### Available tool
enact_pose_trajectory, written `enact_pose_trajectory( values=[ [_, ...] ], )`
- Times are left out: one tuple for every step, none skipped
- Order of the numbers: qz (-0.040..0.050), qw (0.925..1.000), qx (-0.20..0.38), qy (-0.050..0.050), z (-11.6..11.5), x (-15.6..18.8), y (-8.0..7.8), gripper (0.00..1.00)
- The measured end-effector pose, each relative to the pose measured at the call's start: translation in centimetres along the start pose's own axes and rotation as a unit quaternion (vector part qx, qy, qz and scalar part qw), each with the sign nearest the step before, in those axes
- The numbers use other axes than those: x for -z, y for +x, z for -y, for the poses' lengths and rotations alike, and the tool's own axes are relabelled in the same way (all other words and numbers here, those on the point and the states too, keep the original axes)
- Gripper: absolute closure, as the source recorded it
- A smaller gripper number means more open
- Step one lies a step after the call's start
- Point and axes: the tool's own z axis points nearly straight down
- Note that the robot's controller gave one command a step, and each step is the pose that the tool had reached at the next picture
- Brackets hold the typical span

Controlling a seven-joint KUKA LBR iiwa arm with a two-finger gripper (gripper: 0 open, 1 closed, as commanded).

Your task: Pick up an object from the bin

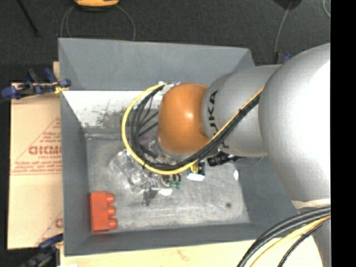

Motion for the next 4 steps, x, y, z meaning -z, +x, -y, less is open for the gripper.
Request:
enact_pose_trajectory(
  values=[
    [-0.0024,1.0,-0.001,0.0,-0.02,-0.31,0.1,1.0],
    [-0.0024,1.0,-0.001,-0.001,-0.08,-0.3,0.1,0.0],
    [-0.0025,1.0,-0.002,0.0,-0.05,-0.31,0.11,1.0],
    [-0.0023,1.0,-0.003,0.0,-0.06,-0.3,0.1,0.0]
  ],
)
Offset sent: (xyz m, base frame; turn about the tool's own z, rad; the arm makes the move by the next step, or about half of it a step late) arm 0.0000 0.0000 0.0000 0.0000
